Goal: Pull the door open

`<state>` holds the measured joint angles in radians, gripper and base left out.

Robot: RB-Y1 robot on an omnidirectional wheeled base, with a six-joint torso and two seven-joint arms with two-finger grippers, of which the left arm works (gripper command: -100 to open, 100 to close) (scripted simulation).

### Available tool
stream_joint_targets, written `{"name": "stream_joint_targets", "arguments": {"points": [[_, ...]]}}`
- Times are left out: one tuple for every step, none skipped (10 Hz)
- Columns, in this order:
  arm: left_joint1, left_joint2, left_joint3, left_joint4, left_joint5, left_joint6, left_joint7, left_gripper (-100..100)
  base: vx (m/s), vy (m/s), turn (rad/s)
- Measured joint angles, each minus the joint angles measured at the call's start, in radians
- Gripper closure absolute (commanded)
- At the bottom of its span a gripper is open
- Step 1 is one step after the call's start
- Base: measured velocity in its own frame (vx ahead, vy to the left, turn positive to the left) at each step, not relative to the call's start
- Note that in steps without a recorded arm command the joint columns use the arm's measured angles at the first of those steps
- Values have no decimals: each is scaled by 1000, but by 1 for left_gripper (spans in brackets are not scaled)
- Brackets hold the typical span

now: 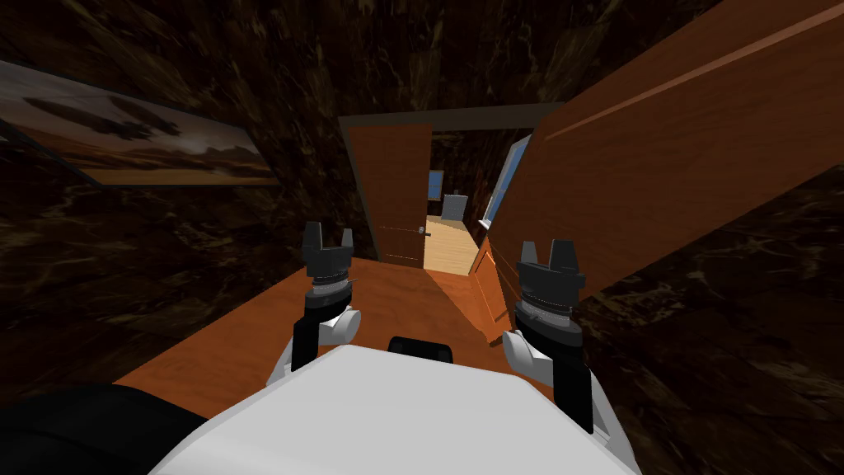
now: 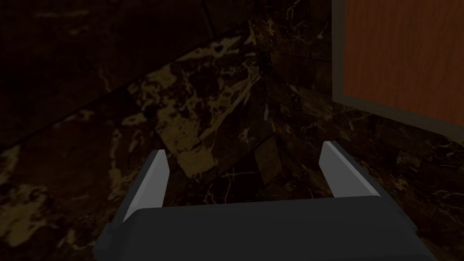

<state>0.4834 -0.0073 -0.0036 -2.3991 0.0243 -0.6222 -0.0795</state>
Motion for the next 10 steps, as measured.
{"name": "stream_joint_targets", "arguments": {"points": [[-2, 4, -5, 14, -6, -2, -10, -100, 88, -28, 47], [-9, 10, -3, 32, -8, -6, -21, -100, 98, -9, 23], [-19, 16, 1, 49, -10, -5, -31, -100, 130, -18, 16], [-22, 21, -1, 73, -14, -13, -42, -100, 140, -30, 27], [-31, 27, -2, 97, -19, -18, -57, -100, 169, -29, 36], [-43, 33, -1, 123, -25, -18, -74, -100, 136, -29, 31], [-48, 37, -4, 142, -30, -21, -89, -100, 121, -38, 28], [-50, 45, -2, 167, -34, -29, -103, -100, 122, -37, 29], [-57, 50, -2, 190, -38, -35, -117, -100, 101, -32, 22], [-68, 55, 1, 210, -41, -35, -128, -100, 79, -26, 22]]}}
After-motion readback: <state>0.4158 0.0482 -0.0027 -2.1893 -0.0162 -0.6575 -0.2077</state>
